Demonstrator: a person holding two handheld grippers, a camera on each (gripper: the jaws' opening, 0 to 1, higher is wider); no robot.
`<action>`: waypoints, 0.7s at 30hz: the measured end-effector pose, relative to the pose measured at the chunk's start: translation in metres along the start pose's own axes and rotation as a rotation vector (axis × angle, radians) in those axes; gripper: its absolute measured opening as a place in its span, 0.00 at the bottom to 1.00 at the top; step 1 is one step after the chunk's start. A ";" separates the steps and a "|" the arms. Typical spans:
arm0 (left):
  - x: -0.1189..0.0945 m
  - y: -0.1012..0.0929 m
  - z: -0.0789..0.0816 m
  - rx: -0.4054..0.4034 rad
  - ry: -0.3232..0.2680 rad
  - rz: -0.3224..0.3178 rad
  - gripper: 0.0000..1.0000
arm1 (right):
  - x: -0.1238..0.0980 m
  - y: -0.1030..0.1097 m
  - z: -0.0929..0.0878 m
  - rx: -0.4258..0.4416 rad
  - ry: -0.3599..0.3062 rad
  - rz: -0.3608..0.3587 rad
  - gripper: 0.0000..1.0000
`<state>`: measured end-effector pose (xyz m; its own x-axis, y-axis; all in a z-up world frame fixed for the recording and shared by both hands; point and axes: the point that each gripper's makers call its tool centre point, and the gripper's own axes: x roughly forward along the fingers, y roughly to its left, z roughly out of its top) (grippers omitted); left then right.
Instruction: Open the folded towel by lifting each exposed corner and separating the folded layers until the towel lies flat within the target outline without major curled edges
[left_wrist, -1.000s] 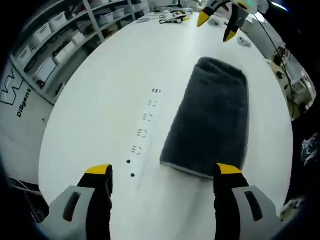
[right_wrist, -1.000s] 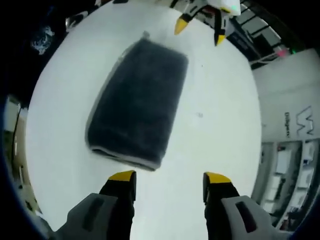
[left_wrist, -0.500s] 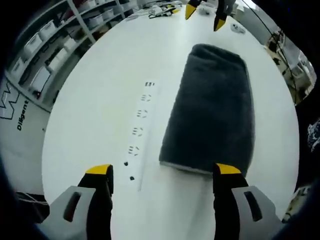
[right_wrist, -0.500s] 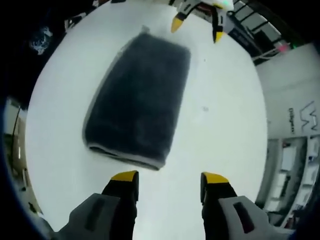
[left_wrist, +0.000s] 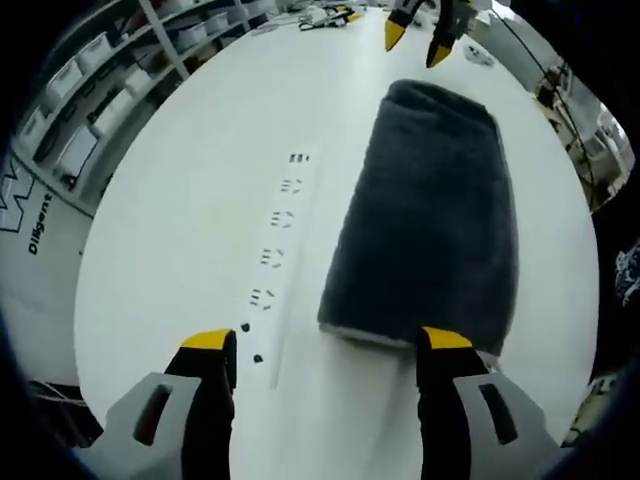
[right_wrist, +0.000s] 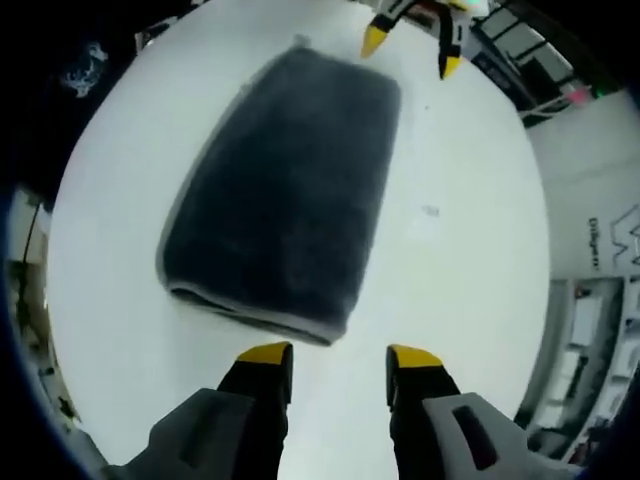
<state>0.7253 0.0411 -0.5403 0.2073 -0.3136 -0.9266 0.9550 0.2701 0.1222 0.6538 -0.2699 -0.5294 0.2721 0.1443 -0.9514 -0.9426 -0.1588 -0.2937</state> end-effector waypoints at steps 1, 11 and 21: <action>0.000 -0.002 0.000 -0.003 -0.002 -0.001 0.70 | 0.001 0.001 0.000 0.004 -0.003 0.002 0.35; 0.006 -0.014 -0.004 -0.030 -0.030 -0.041 0.65 | 0.010 0.012 -0.002 0.023 -0.004 0.017 0.34; 0.023 -0.021 -0.003 -0.325 -0.221 -0.156 0.57 | 0.019 0.018 0.003 0.030 -0.020 0.023 0.33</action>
<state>0.7097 0.0306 -0.5652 0.1401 -0.5519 -0.8221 0.8694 0.4659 -0.1646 0.6412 -0.2676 -0.5527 0.2469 0.1600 -0.9557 -0.9540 -0.1333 -0.2687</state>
